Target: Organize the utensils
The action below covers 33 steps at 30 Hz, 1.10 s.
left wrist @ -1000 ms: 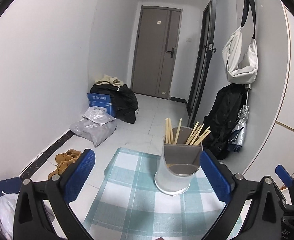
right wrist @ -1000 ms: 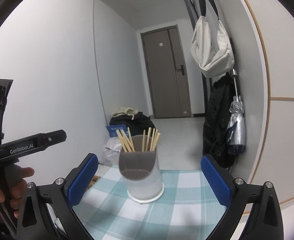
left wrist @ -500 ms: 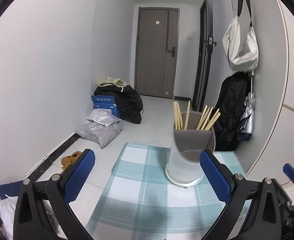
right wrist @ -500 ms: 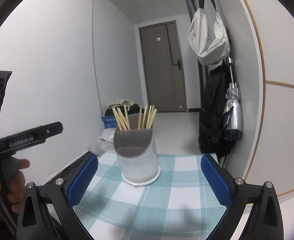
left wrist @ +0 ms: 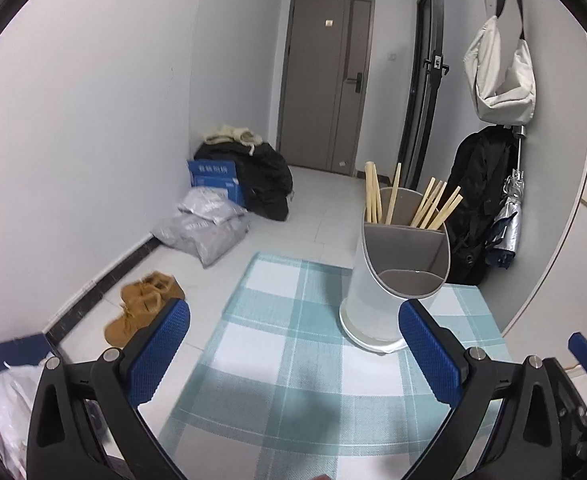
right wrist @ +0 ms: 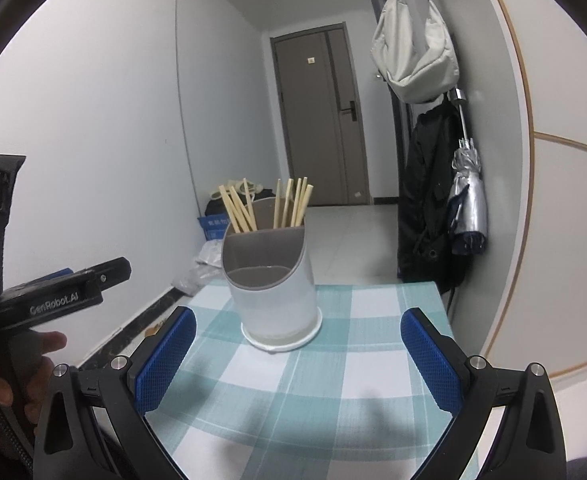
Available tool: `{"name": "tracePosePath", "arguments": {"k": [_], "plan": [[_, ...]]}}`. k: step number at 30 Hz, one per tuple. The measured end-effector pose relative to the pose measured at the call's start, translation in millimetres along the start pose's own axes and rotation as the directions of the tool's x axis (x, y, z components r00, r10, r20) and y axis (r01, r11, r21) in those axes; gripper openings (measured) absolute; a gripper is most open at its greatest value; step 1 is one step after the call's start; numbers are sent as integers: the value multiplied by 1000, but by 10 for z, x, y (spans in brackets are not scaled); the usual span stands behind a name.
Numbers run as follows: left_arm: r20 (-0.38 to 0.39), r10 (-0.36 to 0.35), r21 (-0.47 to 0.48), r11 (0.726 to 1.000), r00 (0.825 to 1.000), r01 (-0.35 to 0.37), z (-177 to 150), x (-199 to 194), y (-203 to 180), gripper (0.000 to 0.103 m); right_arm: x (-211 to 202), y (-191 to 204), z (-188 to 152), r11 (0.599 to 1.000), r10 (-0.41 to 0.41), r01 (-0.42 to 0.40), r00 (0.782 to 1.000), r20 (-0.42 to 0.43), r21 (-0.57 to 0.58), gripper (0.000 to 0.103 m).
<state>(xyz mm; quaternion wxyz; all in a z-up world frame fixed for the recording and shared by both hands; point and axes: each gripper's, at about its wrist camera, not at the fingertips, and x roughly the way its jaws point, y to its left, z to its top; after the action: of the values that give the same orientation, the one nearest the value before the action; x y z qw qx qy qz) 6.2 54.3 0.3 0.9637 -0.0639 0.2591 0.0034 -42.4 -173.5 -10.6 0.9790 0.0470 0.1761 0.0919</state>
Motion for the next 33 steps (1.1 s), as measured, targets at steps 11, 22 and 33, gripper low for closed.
{"name": "tracePosePath", "arguments": {"k": [11,22,33], "plan": [[25,1,13,1000,1000,-2,-11,-57,-1,102,13,-23,-4,1000,-2,2,1000,-6,12,103],[9,-16,28,999,1000,16,-25,-45,-42,102,22,-28,-18,1000,-12,12,1000,-14,12,103],[17,-21,39,999,1000,20,-42,-65,-47,102,23,8,-47,1000,-15,15,1000,-19,4,103]]}}
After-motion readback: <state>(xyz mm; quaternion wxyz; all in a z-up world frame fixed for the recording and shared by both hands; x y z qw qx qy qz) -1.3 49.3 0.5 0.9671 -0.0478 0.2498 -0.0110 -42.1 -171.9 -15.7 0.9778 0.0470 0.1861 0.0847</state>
